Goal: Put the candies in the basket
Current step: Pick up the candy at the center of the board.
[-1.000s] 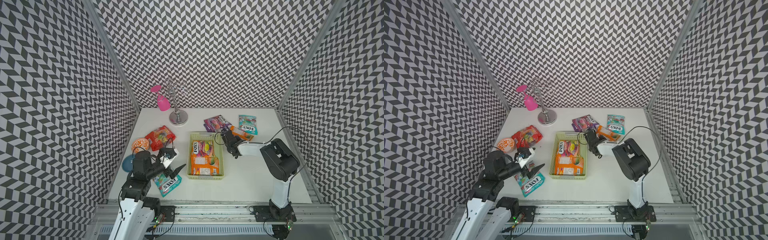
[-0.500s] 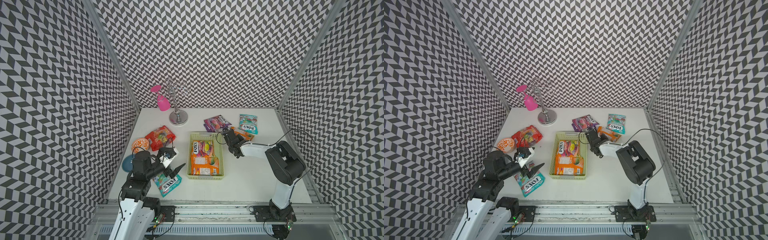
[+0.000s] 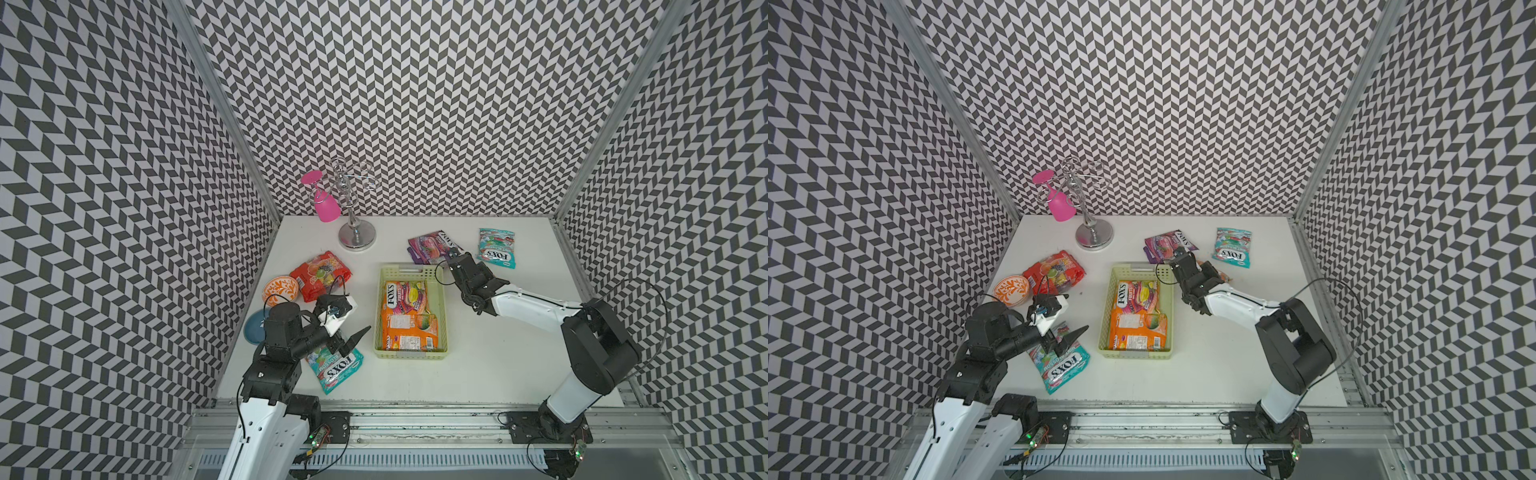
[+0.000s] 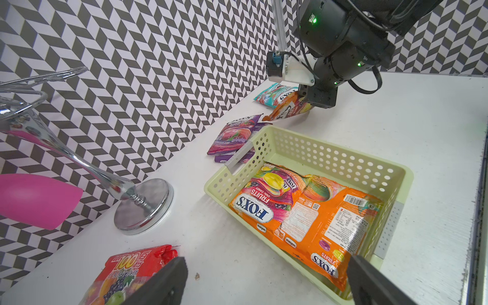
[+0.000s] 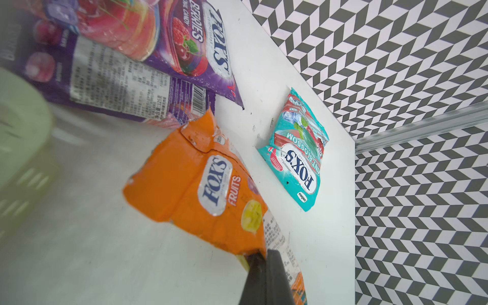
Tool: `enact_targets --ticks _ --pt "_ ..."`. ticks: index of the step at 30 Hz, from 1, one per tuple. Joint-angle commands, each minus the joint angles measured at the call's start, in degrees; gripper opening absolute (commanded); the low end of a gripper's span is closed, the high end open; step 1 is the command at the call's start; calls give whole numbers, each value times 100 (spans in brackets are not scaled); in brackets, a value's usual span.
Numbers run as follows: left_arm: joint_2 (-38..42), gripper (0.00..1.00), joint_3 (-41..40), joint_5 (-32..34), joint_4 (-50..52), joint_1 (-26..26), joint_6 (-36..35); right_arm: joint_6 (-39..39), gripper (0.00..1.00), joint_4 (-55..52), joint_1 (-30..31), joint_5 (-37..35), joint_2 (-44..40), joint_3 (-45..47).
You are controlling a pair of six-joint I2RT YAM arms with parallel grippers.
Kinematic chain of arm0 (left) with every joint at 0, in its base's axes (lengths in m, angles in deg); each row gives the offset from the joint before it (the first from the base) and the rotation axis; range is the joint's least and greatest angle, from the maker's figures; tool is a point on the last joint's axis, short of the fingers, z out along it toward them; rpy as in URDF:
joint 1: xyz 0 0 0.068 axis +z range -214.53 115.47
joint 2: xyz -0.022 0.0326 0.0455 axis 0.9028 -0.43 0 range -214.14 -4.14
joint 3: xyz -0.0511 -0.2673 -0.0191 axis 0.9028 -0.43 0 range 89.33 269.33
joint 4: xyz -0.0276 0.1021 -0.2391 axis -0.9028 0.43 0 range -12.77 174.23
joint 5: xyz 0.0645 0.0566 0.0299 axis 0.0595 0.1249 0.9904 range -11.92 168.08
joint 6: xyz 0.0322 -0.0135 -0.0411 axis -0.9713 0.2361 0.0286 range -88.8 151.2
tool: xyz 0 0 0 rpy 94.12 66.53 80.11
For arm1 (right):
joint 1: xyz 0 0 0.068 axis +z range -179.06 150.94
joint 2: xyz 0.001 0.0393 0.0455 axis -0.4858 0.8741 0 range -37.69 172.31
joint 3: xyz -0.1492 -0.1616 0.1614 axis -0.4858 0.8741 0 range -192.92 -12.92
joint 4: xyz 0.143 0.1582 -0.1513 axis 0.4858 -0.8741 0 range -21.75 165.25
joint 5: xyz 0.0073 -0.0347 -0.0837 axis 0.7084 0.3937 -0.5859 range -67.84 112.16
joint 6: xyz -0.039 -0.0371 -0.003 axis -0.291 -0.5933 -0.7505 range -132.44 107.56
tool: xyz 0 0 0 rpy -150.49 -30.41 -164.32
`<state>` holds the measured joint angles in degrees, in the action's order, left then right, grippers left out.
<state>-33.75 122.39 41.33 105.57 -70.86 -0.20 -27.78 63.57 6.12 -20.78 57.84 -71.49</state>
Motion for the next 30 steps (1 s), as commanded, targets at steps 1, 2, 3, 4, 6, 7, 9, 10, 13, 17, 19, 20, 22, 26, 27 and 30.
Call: enact_targets --ticks 1,2,3,4,6,7,9,10,13,17,19,20,22,26,27,30 --pt "53 99 -51 71 -147 19 72 83 0 -209 135 -216 -377 -225" --pt "72 99 -64 56 -161 -10 72 72 0 -302 199 -251 -437 -283" --pt "90 99 -64 29 -171 -9 71 42 0 -399 259 -293 -492 -348" --pt "104 99 -63 32 -159 -17 72 33 0 -502 301 -335 -543 -396" --pt "104 99 -36 75 -144 27 72 6 0 -714 377 -398 -639 -545" --pt "104 99 -28 104 -144 31 72 -19 0 -784 399 -381 -686 -598" --pt "117 99 -60 95 -174 -6 78 -91 0 -915 458 -324 -848 -709" --pt "130 99 -77 79 -186 -20 90 -114 0 -959 492 -300 -923 -762" --pt "141 99 -46 74 -155 15 68 -227 0 -1028 577 -218 -1170 -861" --pt "125 99 -69 89 -187 1 80 -501 0 -1016 734 19 -1384 -1052" --pt "144 99 -67 47 -181 -1 79 -616 0 -978 836 46 -1442 -1148" --pt "135 99 -51 50 -162 19 72 -665 0 -961 892 72 -1471 -1196" --pt "116 99 -33 96 -153 56 72 -770 0 -886 979 189 -1500 -1285" --pt "144 99 -65 70 -189 16 77 -960 0 -694 1157 621 -1509 -1455" --pt "139 99 -59 65 -180 20 72 -988 0 -651 1194 712 -1510 -1480" --pt "118 99 -34 120 -164 55 79 -1011 0 -594 1287 996 -1471 -1608"
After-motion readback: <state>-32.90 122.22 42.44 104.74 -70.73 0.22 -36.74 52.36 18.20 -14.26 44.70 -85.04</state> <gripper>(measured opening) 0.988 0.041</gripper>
